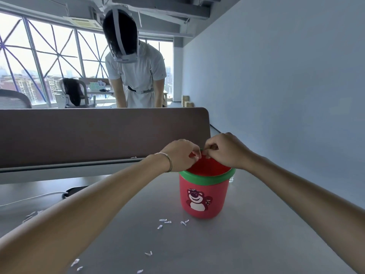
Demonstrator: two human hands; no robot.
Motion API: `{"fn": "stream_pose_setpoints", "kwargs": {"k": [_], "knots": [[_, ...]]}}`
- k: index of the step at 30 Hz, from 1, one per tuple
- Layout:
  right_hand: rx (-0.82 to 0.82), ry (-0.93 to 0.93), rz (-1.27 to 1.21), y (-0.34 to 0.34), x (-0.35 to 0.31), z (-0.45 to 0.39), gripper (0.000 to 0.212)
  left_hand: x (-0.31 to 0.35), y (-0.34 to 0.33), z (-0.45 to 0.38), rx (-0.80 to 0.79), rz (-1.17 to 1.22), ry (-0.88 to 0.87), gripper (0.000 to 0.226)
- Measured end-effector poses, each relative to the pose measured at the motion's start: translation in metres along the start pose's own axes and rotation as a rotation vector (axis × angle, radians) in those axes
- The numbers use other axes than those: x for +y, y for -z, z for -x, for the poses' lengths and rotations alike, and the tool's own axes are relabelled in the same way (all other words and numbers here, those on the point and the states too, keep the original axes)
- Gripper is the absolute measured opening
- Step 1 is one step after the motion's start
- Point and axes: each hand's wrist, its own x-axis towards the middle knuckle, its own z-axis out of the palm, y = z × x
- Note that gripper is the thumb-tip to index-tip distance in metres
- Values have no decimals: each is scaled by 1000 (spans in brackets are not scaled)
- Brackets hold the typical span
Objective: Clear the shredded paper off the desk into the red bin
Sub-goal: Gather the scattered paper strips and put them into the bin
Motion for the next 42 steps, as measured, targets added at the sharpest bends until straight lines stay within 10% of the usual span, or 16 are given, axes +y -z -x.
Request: {"fn": "stream_pose_setpoints", "kwargs": {"k": [23, 42], "knots": [[-202, 353, -39, -185, -208, -34, 38, -167, 29, 262, 89, -222, 481, 30], [-553, 235, -22, -372, -255, -54, 71, -242, -16, 446, 59, -94, 845, 49]]}}
